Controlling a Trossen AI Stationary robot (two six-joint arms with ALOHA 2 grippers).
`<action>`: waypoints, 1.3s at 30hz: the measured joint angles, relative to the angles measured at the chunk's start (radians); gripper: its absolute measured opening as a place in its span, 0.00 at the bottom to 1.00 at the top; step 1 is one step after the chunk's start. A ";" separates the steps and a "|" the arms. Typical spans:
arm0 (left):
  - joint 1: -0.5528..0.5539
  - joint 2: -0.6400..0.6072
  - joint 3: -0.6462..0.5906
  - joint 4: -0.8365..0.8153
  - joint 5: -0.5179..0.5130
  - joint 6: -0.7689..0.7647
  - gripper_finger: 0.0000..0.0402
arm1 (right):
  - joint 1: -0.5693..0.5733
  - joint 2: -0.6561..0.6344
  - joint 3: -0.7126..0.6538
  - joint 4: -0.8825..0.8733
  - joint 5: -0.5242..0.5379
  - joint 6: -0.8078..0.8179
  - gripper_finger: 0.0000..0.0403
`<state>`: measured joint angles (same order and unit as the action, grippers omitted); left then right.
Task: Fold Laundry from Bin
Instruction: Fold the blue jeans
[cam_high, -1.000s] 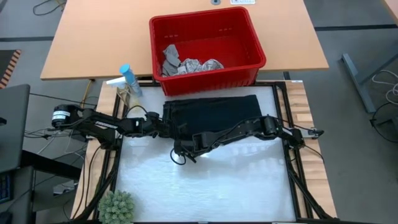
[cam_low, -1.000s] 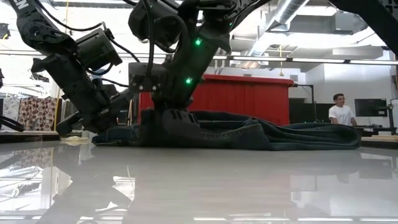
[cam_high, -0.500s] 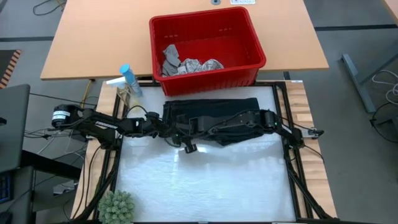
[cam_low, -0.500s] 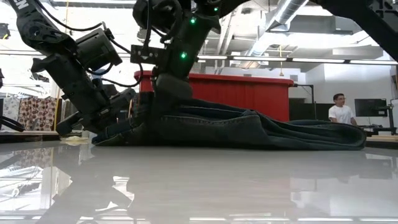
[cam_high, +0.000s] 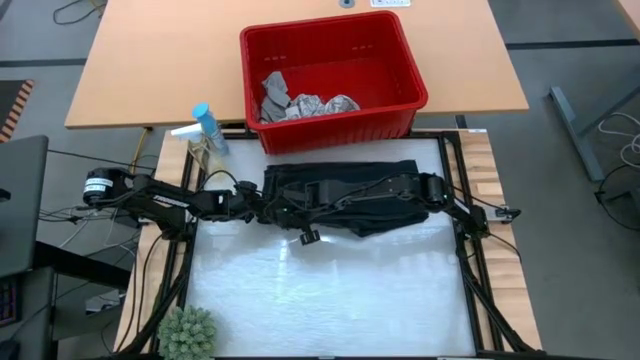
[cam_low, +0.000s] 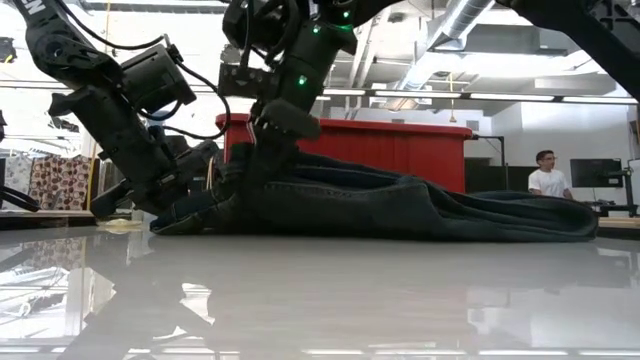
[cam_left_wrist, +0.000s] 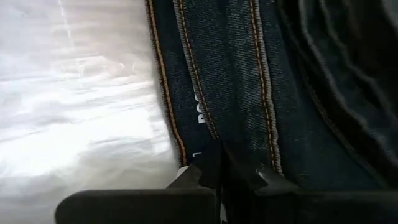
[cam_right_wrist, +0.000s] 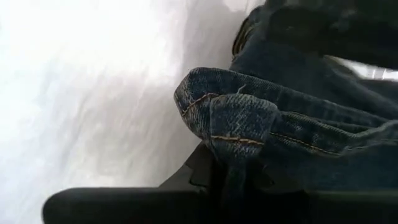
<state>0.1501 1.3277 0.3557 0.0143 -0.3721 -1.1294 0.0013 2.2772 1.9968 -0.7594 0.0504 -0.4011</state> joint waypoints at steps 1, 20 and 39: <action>0.000 0.000 0.000 0.000 0.000 0.000 0.00 | 0.000 -0.002 0.000 0.002 -0.004 -0.005 0.16; -0.018 0.000 0.000 0.000 -0.015 -0.009 0.00 | -0.001 -0.004 0.001 0.041 0.032 0.047 0.18; -0.077 0.000 0.000 0.020 -0.013 -0.102 0.00 | -0.045 -0.036 0.004 0.172 0.250 0.163 0.08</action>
<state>0.0729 1.3273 0.3554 0.0347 -0.3851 -1.2317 -0.0440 2.2410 2.0006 -0.5872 0.3002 -0.2384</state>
